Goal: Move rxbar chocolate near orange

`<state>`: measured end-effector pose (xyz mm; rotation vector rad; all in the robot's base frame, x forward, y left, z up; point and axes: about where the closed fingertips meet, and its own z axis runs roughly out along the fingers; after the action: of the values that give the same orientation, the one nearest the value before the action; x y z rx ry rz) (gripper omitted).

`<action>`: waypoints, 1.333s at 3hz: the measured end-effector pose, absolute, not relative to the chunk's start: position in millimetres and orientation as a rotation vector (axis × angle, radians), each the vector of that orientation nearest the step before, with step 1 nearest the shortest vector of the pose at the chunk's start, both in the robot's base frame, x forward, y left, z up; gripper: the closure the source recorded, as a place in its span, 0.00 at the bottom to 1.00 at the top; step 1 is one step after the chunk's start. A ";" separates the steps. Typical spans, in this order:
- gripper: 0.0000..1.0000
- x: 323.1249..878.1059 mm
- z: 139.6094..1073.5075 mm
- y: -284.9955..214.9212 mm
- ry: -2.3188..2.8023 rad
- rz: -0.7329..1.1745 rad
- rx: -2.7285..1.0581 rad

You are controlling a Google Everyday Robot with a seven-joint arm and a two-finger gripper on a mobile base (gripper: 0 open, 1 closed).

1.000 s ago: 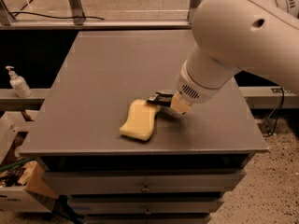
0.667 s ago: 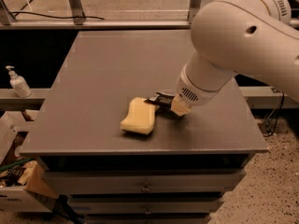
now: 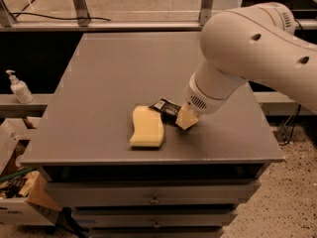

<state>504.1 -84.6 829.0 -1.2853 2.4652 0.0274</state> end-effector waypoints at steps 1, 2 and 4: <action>0.13 509.3 824.0 -80.9 2.458 0.050 -1.294; 0.00 512.0 825.0 -78.9 2.446 0.060 -1.297; 0.00 516.0 836.7 -86.9 2.427 0.046 -1.285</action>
Offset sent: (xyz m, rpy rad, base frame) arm 0.0121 0.0079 -0.0041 0.0380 -0.0042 0.0251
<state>516.0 -86.9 836.7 -1.2845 2.4272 0.0457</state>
